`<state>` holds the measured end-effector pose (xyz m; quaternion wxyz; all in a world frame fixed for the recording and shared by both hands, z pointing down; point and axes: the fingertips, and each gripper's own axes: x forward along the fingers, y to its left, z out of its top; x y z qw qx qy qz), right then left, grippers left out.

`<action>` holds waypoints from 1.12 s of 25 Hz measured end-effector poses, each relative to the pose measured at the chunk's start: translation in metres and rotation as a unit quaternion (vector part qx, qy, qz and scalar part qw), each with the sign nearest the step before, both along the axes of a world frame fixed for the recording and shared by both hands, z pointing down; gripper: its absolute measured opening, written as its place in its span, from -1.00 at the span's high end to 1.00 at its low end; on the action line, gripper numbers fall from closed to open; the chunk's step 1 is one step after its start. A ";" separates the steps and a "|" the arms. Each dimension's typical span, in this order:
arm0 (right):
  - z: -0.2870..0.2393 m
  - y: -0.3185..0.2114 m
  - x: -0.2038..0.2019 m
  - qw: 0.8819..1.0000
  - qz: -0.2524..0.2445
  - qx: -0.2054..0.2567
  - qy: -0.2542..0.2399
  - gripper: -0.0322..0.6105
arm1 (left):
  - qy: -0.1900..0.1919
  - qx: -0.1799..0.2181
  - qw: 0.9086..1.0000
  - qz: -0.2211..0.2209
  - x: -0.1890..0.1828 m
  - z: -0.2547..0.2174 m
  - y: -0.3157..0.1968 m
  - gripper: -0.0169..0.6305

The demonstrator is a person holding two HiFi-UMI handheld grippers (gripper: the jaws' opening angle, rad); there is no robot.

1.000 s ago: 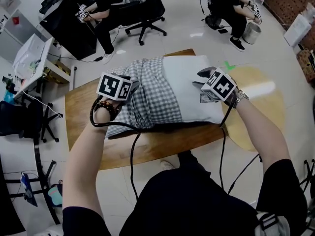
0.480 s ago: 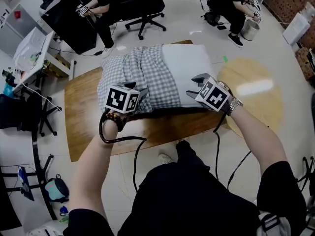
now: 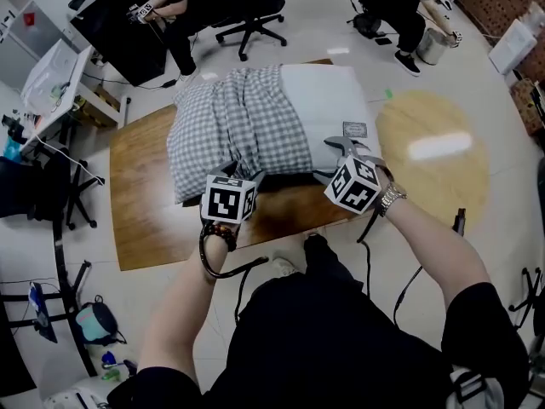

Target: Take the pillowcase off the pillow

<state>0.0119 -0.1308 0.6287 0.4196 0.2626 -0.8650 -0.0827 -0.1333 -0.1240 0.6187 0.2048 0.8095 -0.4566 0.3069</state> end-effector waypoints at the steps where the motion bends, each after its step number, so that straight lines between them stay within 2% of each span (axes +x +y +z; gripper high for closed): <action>1: 0.004 0.000 -0.002 1.000 0.001 0.004 0.004 -0.12 | 0.005 0.001 1.000 -0.013 -0.003 0.004 0.000 0.07; 5: 0.023 -0.004 -0.010 0.999 0.005 0.027 0.032 -0.16 | 0.016 -0.007 0.998 -0.055 -0.014 0.024 0.000 0.03; 12: 0.052 -0.023 -0.014 0.993 0.018 0.075 0.094 -0.19 | 0.026 -0.020 0.995 -0.099 -0.018 0.056 -0.017 0.01; 14: 0.055 -0.031 -0.015 0.990 0.023 0.085 0.107 -0.14 | 0.027 -0.021 0.992 -0.118 -0.023 0.062 -0.024 0.09; 18: 0.056 -0.044 -0.012 0.986 0.035 0.105 0.128 0.23 | 0.018 -0.017 0.990 -0.136 -0.035 0.067 -0.035 0.36; 20: 0.056 -0.046 -0.010 0.984 0.038 0.109 0.135 0.40 | 0.018 -0.013 0.990 -0.138 -0.040 0.068 -0.036 0.63; 22: 0.053 -0.048 -0.009 0.983 0.039 0.115 0.138 0.63 | 0.024 -0.011 0.990 -0.139 -0.045 0.068 -0.035 0.80; 24: 0.048 -0.051 -0.006 0.982 0.040 0.120 0.140 0.80 | 0.029 -0.010 0.989 -0.144 -0.052 0.067 -0.035 0.86; 28: 0.038 -0.056 0.007 0.982 0.045 0.123 0.135 0.85 | 0.040 -0.007 0.986 -0.163 -0.066 0.062 -0.037 0.89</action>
